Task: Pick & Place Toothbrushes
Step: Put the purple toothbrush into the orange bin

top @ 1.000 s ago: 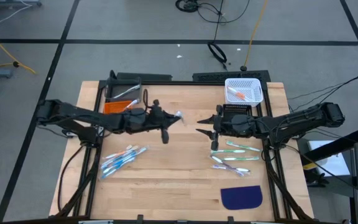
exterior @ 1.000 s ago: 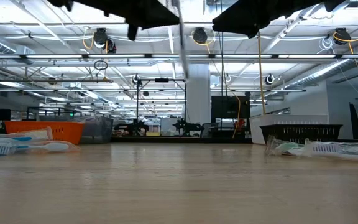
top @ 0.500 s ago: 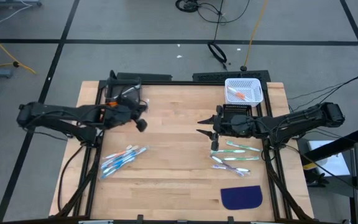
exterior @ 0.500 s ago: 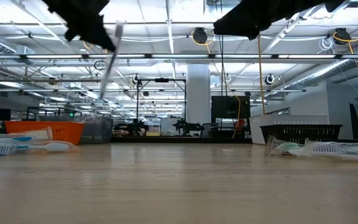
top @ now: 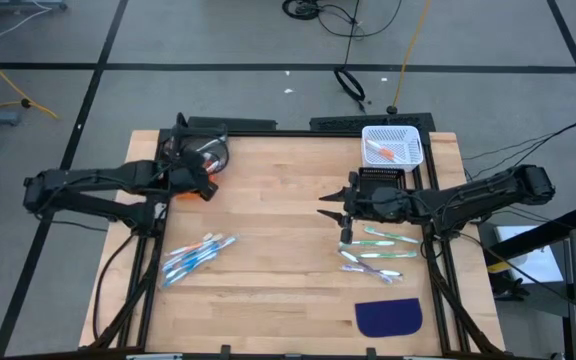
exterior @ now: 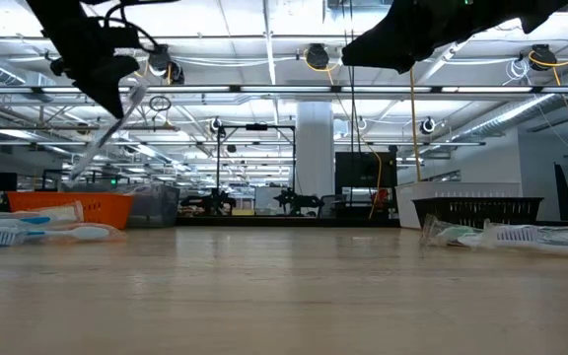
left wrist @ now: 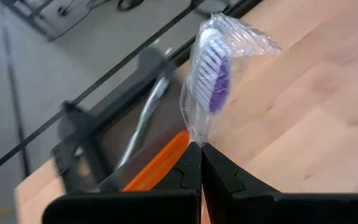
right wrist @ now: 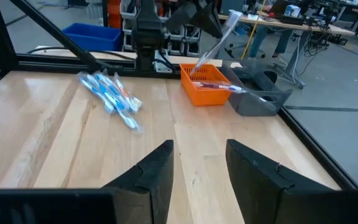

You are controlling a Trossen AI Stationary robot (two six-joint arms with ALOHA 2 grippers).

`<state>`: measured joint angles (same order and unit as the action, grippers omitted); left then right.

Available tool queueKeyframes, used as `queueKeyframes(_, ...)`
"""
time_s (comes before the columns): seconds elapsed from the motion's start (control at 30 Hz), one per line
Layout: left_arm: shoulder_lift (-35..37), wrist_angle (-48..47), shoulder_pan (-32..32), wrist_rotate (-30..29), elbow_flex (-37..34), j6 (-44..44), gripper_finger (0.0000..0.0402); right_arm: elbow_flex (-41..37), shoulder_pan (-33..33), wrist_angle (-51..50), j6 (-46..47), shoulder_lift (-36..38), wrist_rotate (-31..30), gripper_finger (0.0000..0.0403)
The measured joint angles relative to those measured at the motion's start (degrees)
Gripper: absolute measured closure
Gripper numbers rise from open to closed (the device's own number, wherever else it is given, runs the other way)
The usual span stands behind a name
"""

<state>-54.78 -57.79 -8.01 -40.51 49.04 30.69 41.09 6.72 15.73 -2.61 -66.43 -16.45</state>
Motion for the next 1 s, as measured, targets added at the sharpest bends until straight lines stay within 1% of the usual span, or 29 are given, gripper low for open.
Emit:
queueKeyframes(0.2, -1.1, -4.7, -3.7, 1.4, 0.0, -0.1, 0.0401, -0.2, 0.0, 1.3, 0.0, 0.0, 0.0, 0.0261)
queueKeyframes(0.3, -2.9, -6.0, -5.1, 2.0, 0.0, -0.2, 0.0401, -0.2, 0.0, 1.3, 0.0, 0.0, 0.0, 0.0261)
queueKeyframes(0.47, -7.2, -6.9, -6.7, 4.5, 0.0, -2.7, 0.0401, -0.2, 0.0, 1.6, 0.0, 0.0, 0.0, 0.0261)
queueKeyframes(0.67, -11.6, -7.1, -8.3, 4.6, 0.0, -3.4, 0.0401, -0.2, 0.0, 1.6, 0.0, 0.0, 0.0, 0.0261)
queueKeyframes(1.0, -14.6, -7.5, -10.7, 5.0, -1.8, -3.5, 0.0401, -0.2, 0.0, 1.6, 0.0, 0.0, 0.0, 0.0261)
